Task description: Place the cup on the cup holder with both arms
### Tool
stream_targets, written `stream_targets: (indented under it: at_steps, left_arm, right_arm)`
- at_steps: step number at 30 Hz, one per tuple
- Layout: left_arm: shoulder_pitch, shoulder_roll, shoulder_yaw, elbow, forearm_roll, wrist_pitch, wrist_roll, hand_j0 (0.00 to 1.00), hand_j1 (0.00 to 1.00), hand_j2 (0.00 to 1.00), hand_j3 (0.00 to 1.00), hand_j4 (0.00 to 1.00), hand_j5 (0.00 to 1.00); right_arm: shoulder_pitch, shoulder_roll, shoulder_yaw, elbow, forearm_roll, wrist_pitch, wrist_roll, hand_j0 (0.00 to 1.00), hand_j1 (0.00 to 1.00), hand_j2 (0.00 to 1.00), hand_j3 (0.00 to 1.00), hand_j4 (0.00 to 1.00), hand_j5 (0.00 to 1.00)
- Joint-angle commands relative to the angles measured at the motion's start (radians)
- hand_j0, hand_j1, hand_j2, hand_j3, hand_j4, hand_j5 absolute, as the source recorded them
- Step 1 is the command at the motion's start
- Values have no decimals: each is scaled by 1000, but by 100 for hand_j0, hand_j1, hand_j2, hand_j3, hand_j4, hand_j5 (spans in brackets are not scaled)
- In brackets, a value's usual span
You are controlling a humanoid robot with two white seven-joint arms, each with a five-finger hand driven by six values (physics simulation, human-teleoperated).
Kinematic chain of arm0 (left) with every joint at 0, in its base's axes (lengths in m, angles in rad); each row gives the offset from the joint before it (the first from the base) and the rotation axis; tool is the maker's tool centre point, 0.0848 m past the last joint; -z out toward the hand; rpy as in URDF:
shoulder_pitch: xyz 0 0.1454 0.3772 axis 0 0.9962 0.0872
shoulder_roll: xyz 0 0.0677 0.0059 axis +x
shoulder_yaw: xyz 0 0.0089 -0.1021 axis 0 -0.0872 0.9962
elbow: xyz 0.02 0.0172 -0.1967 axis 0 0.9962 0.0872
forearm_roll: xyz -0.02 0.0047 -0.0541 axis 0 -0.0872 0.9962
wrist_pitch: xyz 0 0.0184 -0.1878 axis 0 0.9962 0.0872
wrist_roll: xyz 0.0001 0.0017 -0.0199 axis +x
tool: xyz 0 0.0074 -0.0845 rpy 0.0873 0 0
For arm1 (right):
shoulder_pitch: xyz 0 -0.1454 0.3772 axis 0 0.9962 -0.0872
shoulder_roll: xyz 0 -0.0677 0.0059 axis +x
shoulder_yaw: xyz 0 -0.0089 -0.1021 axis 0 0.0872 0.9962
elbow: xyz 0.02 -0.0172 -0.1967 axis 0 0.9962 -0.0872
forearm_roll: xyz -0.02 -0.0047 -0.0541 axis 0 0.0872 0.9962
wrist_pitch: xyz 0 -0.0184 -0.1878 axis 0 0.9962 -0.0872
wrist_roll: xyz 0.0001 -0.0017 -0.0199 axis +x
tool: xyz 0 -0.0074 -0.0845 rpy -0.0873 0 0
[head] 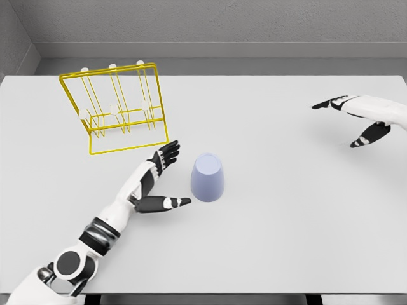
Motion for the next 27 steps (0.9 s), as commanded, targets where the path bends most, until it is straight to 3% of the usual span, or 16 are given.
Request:
stream_targets:
  at_steps: [1, 3, 6, 11, 13, 21, 24, 27]
  left_arm:
    - [0, -15, -1, 0, -18, 0, 2, 100, 100, 100, 100, 100, 100]
    - [0, -21, -1, 0, -20, 1, 2, 100, 100, 100, 100, 100, 100]
    - [0, -50, -1, 1, -46, 1, 2, 100, 100, 100, 100, 100, 100]
    - [-2, -78, -1, 7, -85, 1, 2, 100, 100, 100, 100, 100, 100]
    - [-2, -89, -1, 9, -92, 3, 2, 100, 100, 100, 100, 100, 100]
    - [-11, -110, -2, 31, -93, 43, 2, 100, 100, 100, 100, 100, 100]
    - [-17, -132, -4, 57, -93, 55, 2, 100, 100, 100, 100, 100, 100]
    - [-26, -147, -4, 67, -93, 64, 2, 100, 100, 100, 100, 100, 100]
  right_arm:
    - [0, -39, -12, -57, -17, 3, -9, 100, 100, 100, 100, 100, 100]
    - [2, -35, -14, -65, -21, 3, -12, 100, 100, 100, 100, 100, 100]
    - [2, -88, -14, -177, -21, 3, -84, 100, 100, 100, 100, 100, 100]
    - [-35, -38, -14, -185, -21, 3, -85, 100, 100, 100, 100, 100, 100]
    - [-18, -49, -15, -261, -23, 3, -94, 100, 100, 100, 100, 100, 100]
    - [17, -47, -14, -269, -21, 3, -104, 100, 100, 100, 100, 100, 100]
    - [21, -90, -23, -309, -25, 3, -108, 100, 100, 100, 100, 100, 100]
    - [69, -93, -21, -330, -21, 3, -102, 100, 100, 100, 100, 100, 100]
